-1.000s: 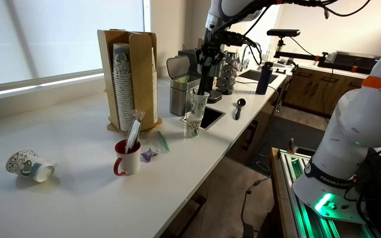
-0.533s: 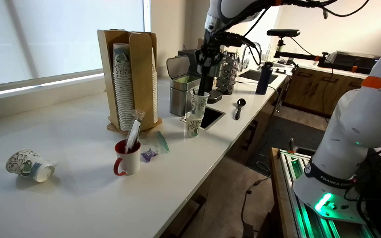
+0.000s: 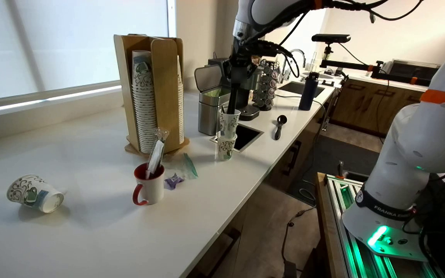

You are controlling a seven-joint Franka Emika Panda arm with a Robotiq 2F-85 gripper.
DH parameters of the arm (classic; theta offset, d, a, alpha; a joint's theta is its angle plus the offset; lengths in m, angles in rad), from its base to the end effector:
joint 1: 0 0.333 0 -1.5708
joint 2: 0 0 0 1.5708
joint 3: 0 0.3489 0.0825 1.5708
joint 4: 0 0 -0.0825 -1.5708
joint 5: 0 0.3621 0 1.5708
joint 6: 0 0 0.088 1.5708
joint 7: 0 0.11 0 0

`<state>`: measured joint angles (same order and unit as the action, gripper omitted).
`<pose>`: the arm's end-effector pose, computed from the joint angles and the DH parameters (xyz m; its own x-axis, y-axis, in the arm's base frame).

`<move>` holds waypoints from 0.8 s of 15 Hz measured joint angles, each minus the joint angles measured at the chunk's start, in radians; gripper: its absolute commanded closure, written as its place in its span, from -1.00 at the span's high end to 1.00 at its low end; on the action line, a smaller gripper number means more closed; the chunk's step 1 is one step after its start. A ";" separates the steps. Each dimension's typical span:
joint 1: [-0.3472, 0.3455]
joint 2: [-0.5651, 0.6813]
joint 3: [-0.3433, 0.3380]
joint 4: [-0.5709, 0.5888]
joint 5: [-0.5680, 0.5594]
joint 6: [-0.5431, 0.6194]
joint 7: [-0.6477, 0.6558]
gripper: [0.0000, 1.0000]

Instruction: Use the tongs in the coffee cup to lift the cup and put it inside the cup on the right.

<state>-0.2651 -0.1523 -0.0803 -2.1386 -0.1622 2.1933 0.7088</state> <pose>0.4698 -0.1776 0.5303 0.5433 -0.8046 0.2395 -0.8247 -0.5649 -0.0266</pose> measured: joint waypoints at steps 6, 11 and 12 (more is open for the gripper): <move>0.015 0.033 0.001 0.006 -0.107 0.000 0.117 -0.87; 0.034 0.052 0.000 0.006 -0.124 0.000 0.136 -0.87; 0.039 0.052 0.000 0.006 -0.124 0.000 0.136 -0.87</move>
<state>-0.2258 -0.1004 -0.0804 -2.1325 -0.2865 2.1933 0.8445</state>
